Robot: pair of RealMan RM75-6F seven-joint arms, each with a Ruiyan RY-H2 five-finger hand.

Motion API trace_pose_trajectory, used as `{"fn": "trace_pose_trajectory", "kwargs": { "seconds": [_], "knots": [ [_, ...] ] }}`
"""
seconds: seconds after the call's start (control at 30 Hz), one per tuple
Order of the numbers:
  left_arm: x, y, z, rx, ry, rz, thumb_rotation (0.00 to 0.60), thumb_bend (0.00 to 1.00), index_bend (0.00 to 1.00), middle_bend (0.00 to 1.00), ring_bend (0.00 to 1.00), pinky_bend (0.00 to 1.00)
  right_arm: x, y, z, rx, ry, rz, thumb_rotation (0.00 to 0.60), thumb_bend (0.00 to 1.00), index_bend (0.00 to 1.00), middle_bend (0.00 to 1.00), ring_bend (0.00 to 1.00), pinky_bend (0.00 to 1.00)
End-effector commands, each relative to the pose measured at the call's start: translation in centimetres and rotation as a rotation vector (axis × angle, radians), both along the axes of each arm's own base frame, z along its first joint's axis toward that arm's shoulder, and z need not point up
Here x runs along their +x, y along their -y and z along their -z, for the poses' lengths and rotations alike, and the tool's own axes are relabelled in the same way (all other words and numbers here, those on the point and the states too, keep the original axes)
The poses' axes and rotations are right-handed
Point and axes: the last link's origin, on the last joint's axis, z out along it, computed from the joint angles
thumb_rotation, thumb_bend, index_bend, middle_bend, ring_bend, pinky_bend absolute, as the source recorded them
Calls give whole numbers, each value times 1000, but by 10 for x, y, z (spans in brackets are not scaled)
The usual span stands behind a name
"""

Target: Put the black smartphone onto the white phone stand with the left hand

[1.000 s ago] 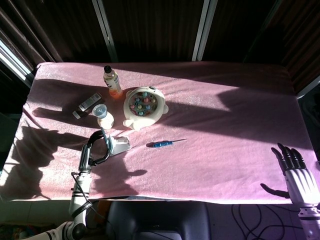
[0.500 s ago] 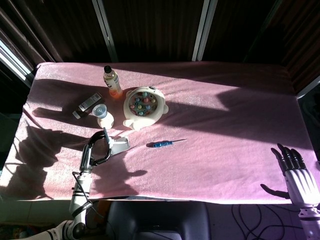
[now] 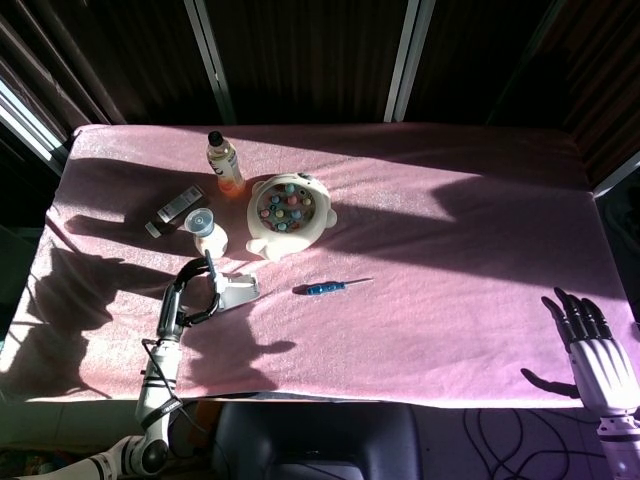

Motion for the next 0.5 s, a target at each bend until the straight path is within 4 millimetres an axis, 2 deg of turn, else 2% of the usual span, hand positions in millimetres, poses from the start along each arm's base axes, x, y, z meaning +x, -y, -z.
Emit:
{"fn": "trace_pose_trajectory", "kwargs": {
  "seconds": [0.03, 0.17, 0.33, 0.4, 0.5],
  "knots": [
    [0, 0, 0, -9, 0, 4, 600, 402, 363, 467, 211, 5, 0, 0, 0, -1, 1, 0, 600, 152, 0, 0, 0, 0],
    [-1, 0, 1, -27, -5, 8, 600, 392, 267, 323, 105, 0, 0, 0, 0, 1, 0, 0, 600, 152, 0, 0, 0, 0],
    [-1, -2, 2, -20, -21, 11, 600, 375, 165, 40, 1, 0, -1, -1, -1, 10, -1, -5, 600, 151, 0, 0, 0, 0],
    [0, -3, 2, -14, -22, 14, 600, 375, 108, 3, 0, 0, -1, -1, -2, 9, -2, -3, 600, 151, 0, 0, 0, 0],
    [1, -3, 1, -12, -18, 16, 600, 370, 32, 0, 0, 0, -2, -2, -3, 7, -3, -1, 600, 151, 0, 0, 0, 0]
  ]
}}
